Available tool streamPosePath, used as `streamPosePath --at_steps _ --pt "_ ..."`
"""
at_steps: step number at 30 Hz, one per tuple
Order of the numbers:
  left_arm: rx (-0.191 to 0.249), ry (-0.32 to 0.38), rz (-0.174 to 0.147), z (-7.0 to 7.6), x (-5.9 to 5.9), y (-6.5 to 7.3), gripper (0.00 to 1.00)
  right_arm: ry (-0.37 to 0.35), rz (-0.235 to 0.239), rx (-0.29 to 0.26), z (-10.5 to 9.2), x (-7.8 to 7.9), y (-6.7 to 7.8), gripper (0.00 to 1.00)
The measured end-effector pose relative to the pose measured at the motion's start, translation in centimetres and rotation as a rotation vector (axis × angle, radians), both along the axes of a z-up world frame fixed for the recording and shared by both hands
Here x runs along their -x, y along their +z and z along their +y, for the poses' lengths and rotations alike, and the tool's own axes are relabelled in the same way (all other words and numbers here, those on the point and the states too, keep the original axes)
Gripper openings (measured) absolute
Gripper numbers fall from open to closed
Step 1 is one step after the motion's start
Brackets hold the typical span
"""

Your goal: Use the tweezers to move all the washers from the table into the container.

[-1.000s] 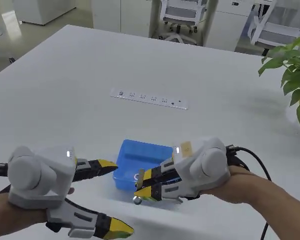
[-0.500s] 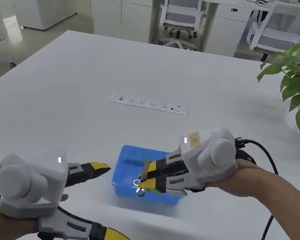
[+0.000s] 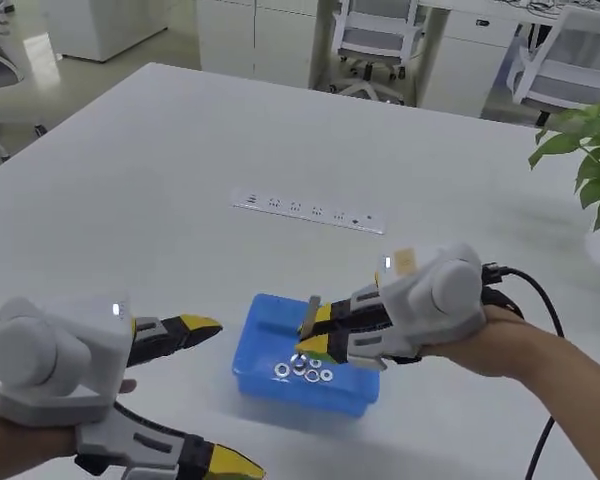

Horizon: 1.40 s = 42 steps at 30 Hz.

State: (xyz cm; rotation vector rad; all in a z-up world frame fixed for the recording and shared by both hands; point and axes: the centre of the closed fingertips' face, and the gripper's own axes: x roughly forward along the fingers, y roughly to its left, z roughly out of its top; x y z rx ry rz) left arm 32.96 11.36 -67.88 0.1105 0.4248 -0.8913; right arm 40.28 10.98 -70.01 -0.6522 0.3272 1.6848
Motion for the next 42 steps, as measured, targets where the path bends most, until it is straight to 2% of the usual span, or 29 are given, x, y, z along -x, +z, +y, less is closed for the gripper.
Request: streamPosePath --at_steps 18,33,42 --pt "0.012 0.02 0.011 0.6 -0.6 -0.1 0.99 -0.041 0.004 0.005 1.0 -2.6 -2.3 0.09" --pt "0.009 0.013 0.012 0.8 -2.2 -0.3 0.94 -0.06 0.015 0.014 1.7 -3.6 -4.4 0.09" --pt "-0.016 -0.022 0.003 0.6 -3.8 -0.4 0.74 -0.065 0.02 0.017 1.8 -3.7 -5.3 0.09"
